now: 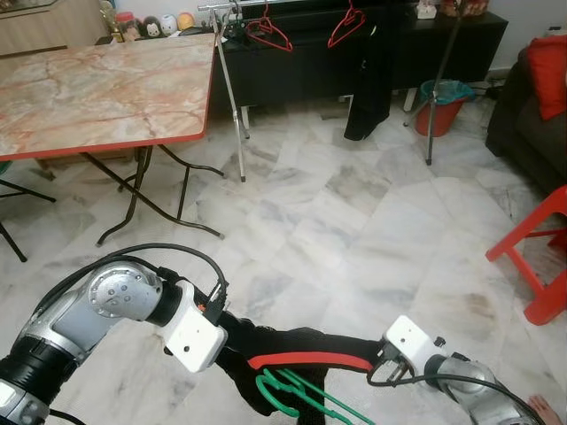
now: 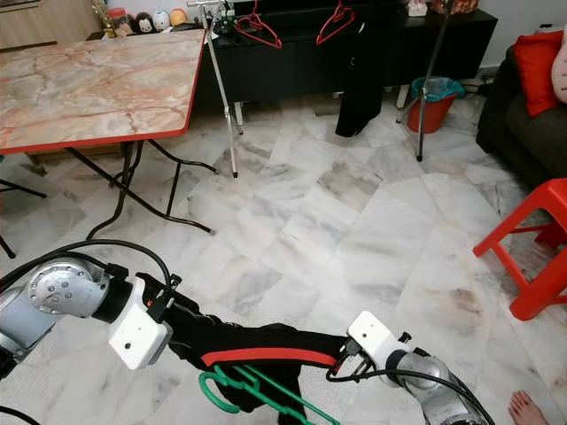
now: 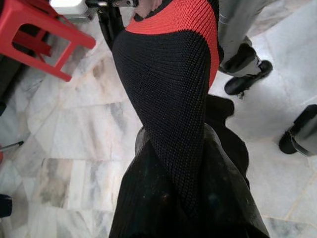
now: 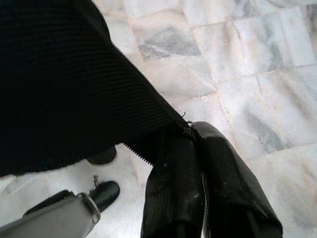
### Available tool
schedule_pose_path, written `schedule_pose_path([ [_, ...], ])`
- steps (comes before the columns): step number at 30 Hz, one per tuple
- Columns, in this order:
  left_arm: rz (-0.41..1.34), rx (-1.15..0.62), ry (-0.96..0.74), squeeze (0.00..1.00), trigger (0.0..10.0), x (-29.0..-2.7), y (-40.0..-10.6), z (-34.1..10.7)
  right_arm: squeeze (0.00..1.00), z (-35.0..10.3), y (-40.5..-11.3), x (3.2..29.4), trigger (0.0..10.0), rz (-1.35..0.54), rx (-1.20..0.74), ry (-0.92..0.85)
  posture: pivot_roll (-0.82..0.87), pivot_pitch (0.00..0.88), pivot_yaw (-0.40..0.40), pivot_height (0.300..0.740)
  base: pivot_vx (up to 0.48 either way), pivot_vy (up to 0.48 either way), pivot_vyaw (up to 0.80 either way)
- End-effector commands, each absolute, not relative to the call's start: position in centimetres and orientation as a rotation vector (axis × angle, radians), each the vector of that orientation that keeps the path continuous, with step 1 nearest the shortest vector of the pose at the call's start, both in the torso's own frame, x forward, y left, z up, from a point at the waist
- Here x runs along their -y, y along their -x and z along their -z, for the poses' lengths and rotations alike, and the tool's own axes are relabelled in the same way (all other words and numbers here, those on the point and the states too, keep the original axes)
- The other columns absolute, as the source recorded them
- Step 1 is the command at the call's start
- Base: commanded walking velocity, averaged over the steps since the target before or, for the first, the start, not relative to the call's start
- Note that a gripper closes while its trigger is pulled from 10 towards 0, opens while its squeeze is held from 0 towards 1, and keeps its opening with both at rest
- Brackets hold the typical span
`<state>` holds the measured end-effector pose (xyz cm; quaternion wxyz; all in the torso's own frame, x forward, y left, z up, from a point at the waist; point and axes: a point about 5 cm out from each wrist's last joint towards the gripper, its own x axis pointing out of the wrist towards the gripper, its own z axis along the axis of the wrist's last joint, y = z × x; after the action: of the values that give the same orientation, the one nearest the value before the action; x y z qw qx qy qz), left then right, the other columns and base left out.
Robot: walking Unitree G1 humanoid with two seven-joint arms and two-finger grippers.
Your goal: Hang hanger
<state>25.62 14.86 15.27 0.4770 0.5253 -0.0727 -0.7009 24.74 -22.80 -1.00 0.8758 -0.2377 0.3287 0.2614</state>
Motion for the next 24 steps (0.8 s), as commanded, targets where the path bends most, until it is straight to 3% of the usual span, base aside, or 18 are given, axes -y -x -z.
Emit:
schedule_pose_path([
  [1, 1.701, 0.132, -1.294, 0.0, 10.0, -15.7, -25.8, -14.6, 0.0, 1.3, -24.3, 24.1, 10.0, -0.454, -0.723, 0.419, -0.16, 0.064, 0.046, 0.74, 0.0, 0.0, 0.0],
  [2, 1.7, 0.119, -1.291, 0.0, 10.0, -15.8, -25.7, -14.3, 1.0, 1.2, -24.5, 23.8, 10.0, -0.464, -0.706, 0.404, -0.16, 0.065, 0.045, 0.74, 0.0, 0.0, 0.0],
  [13, 1.664, 0.096, -1.276, 0.0, 10.0, -16.1, -26.1, -14.0, 1.0, 1.2, -24.1, 22.8, 10.0, -0.604, -0.724, 0.358, -0.16, 0.062, 0.044, 0.74, 0.0, 0.0, 0.0],
  [15, 1.657, 0.099, -1.26, 0.0, 10.0, -16.0, -26.1, -13.8, 1.0, 1.6, -22.9, 22.5, 10.0, -0.722, -0.781, 0.347, -0.16, 0.064, 0.043, 0.74, 0.0, 0.0, 0.0],
  [24, 1.66, 0.095, -1.239, 0.0, 10.0, -15.9, -26.0, -13.6, 1.0, 1.6, -22.2, 22.7, 10.0, -0.767, -0.815, 0.323, -0.16, 0.064, 0.043, 0.74, 0.0, 0.0, 0.0],
])
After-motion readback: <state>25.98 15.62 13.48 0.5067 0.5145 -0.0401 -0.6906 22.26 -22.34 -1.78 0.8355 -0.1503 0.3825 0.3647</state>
